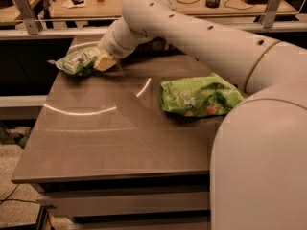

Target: Pick green jalapeno chip bag

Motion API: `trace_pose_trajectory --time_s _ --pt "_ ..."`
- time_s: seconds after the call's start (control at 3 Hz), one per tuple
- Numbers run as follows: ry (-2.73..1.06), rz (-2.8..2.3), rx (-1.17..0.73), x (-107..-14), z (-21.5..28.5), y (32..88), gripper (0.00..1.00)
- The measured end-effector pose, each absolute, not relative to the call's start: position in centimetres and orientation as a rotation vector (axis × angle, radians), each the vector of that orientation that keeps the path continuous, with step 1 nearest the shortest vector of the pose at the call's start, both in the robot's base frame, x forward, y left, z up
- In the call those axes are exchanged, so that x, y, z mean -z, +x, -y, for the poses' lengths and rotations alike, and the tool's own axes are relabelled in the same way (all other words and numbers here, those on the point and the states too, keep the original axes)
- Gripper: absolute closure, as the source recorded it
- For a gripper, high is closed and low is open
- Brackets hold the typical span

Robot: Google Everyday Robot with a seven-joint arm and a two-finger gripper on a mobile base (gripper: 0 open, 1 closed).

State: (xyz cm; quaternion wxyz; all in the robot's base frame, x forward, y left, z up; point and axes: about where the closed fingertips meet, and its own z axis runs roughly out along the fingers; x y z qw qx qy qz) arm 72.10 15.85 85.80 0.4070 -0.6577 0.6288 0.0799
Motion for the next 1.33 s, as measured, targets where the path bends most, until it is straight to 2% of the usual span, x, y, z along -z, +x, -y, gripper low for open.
trace_pose_trajectory --time_s 0.67,1.0,1.33 --pt "-1.683 -1.584 -0.241 -85.3 -15.5 71.9 0.96" --pt "-1.618 -1.554 -0.356 -87.4 -14.6 70.9 1.0" --pt "-1.488 -1.471 -0.513 -92.6 -12.9 69.2 1.0"
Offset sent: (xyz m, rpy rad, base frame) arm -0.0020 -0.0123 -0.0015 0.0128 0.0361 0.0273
